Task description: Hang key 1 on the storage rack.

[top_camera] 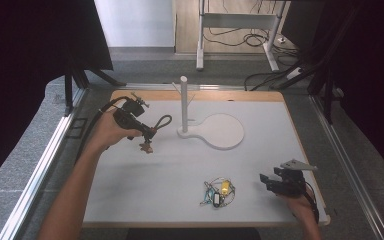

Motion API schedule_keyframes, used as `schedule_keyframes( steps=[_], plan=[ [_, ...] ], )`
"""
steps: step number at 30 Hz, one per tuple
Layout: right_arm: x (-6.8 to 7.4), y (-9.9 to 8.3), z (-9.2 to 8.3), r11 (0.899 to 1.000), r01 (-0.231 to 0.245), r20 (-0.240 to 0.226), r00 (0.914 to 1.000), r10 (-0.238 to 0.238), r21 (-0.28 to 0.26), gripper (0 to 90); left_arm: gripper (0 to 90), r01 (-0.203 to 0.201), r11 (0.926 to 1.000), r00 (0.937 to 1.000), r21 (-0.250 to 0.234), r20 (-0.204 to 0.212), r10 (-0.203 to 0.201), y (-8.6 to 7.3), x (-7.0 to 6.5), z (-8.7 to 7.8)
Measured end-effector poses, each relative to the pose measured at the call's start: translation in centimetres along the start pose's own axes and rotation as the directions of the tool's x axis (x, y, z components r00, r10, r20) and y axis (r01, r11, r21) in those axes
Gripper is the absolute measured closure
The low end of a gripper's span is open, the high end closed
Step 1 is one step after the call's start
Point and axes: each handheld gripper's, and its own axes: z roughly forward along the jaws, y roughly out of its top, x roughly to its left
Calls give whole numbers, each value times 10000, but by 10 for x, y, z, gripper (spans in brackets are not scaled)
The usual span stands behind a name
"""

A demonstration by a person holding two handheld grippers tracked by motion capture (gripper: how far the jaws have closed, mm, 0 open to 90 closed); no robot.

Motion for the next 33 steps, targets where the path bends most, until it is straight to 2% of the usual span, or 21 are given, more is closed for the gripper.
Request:
schedule_keyframes(
  steps=[8, 14, 33],
  plan=[
    [0, 0, 1, 10000, -9, -29, 10000, 10, 59, 347, 675, 201, 9998, 9998, -11, 72, -201, 2, 9, -3],
    [0, 0, 2, 10000, -2, -32, 10000, 3, 63, 346, 675, 250, 9997, 9997, -40, -23, -250, 7, 15, -11],
    [-1, -1, 3, 9999, -65, 0, 10000, 65, 115, 345, 675, 578, 9976, 9980, -382, 285, -567, 23, 38, -18]
  ],
)
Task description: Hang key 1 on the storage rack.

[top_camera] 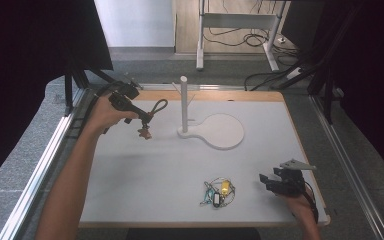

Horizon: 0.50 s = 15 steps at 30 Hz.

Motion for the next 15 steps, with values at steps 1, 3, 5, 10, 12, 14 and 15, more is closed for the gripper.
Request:
schedule_keyframes(
  steps=[1, 3, 5, 10, 12, 14, 15],
  plan=[
    [0, 0, 0, 10000, 0, 0, 10000, 0, 0, 345, 675, 19, 10000, 10000, 19, -19, -19, 1, 1, 0],
    [0, 0, 0, 10000, -23, 15, 10000, 23, -1, 345, 675, 36, 10000, 10000, 42, 24, -36, 3, 4, 1],
    [-1, 0, 0, 10000, -34, 12, 10000, 34, 11, 345, 675, 84, 9999, 10000, 72, 5, -84, 7, 8, 0],
    [-3, -2, 1, 10000, -60, 46, 10000, 60, 64, 344, 675, 168, 9998, 9998, -63, 58, -168, 16, 12, -3],
    [-3, -1, 1, 10000, -58, 50, 10000, 57, 68, 345, 675, 147, 9999, 9999, -77, 51, -147, 19, 14, -5],
    [-3, -1, 1, 10000, -67, 40, 10000, 67, 71, 345, 675, 154, 9997, 9998, -207, 124, -151, 24, 15, -9],
    [-2, -1, 1, 10000, -60, 35, 10000, 60, 77, 345, 675, 115, 9997, 9999, -192, 114, -113, 25, 15, -9]
  ],
)
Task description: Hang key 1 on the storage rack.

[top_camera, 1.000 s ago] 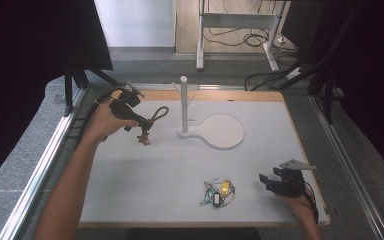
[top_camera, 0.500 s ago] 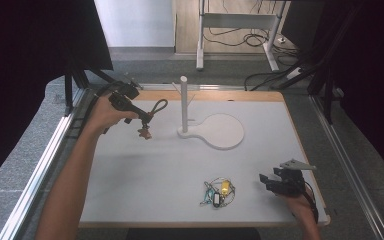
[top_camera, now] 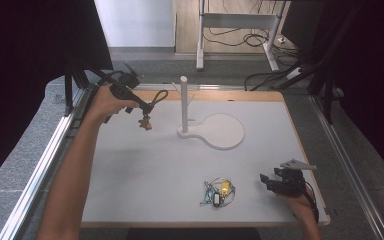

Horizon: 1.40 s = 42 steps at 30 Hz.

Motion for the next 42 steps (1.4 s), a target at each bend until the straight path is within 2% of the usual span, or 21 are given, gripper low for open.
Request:
schedule_keyframes(
  steps=[6, 9, 19, 26, 29, 33, 42],
  plan=[
    [-1, 0, -2, 10000, -23, 46, 10000, 23, -54, 347, 675, -99, 9999, 9999, 77, -51, 100, 7, 1, 0],
    [-2, 0, -2, 10000, -46, 53, 10000, 46, -72, 347, 675, -121, 9999, 9999, -6, 84, 121, 10, 1, 1],
    [0, 0, 0, 10000, 64, 24, 10000, -64, 46, 346, 675, -280, 9995, 9995, -171, 144, 283, 21, 1, -3],
    [1, 0, -1, 9999, 156, 34, 9999, -156, 16, 347, 674, -211, 9994, 9990, -272, 382, 221, 31, 4, 2],
    [1, 0, 0, 9998, 179, 65, 9998, -179, 39, 347, 675, -334, 9992, 9983, -225, 478, 345, 37, 5, 4],
    [1, 0, -1, 9998, 188, 107, 9998, -188, -29, 347, 675, -207, 9996, 9988, -187, 431, 215, 41, 7, 9],
    [1, 1, -4, 9992, 307, 228, 9993, -301, -258, 347, 674, -323, 9995, 9975, -28, 620, 324, 44, 9, 22]
  ],
)
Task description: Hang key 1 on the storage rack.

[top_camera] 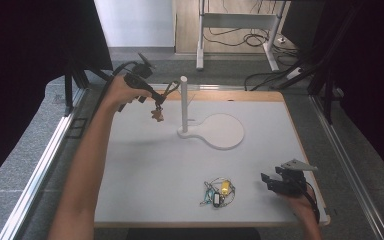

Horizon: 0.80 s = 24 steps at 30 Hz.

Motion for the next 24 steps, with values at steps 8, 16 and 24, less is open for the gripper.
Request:
schedule_keyframes(
  steps=[8, 16, 24],
  plan=[
    [1, 0, 1, 10000, 64, 24, 10000, -64, -24, 347, 674, -119, 9994, 9999, 325, 92, 116, 2, -5, 20],
    [-1, 0, 0, 10000, -21, 128, 9999, 21, 10, 347, 671, -219, 9989, 9997, 416, 125, 213, 1, -8, 31],
    [1, 0, 2, 10000, 49, 105, 9999, -50, 58, 346, 662, -349, 9990, 9993, 284, -144, 354, -3, -9, 36]
  ],
)
